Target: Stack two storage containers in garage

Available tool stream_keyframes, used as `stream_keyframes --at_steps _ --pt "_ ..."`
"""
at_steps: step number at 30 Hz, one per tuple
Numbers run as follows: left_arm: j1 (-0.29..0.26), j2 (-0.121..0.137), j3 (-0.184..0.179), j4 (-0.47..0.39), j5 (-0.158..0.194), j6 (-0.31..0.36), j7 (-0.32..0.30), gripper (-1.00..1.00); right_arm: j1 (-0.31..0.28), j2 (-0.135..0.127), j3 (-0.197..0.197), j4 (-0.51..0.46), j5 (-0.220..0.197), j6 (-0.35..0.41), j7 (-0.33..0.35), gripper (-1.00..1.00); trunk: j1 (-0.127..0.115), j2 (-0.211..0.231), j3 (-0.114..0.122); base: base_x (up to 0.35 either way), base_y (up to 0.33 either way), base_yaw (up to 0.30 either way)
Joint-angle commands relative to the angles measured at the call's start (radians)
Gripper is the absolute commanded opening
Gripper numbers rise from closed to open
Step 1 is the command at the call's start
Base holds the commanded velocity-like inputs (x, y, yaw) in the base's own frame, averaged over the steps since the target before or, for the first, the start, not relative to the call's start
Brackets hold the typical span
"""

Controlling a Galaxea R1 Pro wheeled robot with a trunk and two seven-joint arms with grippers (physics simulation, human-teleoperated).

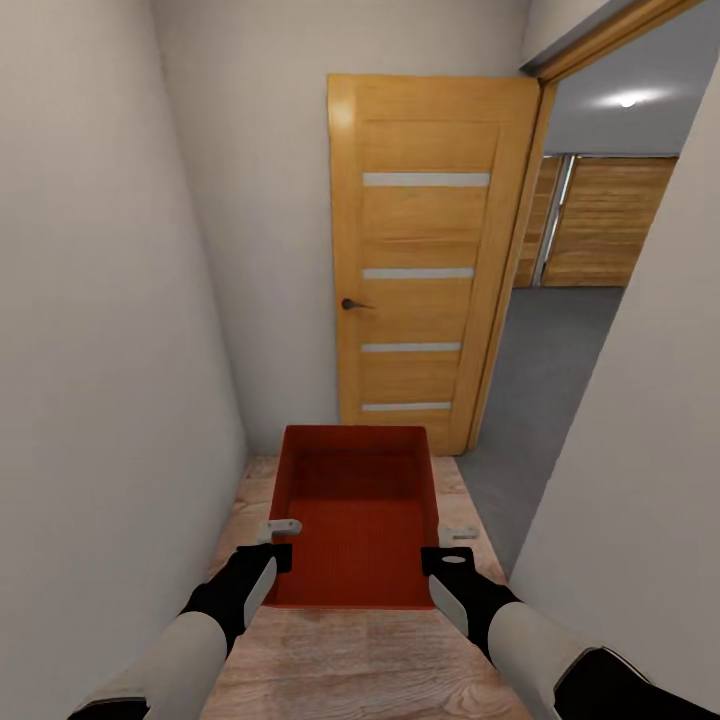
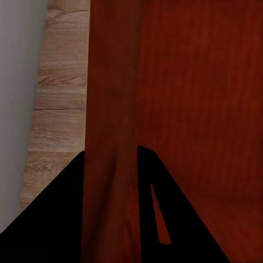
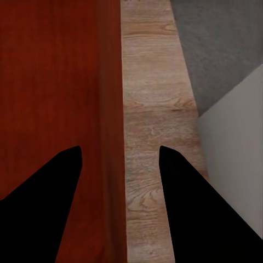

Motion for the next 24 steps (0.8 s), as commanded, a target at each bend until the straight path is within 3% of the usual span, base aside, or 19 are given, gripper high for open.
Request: stream_keyframes --at_steps 1,24 --pt "0.0 0.008 0.008 -0.001 -0.028 0.01 0.005 -1.0 -0.002 -0.001 -0.024 -0.034 0.01 0.006 -0.002 -1.0 0.001 -0.002 -0.002 0.322 0.0 0.0" --pt "0.0 0.008 0.008 -0.003 -0.028 0.01 0.005 -1.0 -0.002 -0.001 -0.024 -0.034 0.01 0.006 -0.002 -1.0 0.001 -0.002 -0.002 0.307 0.0 0.0"
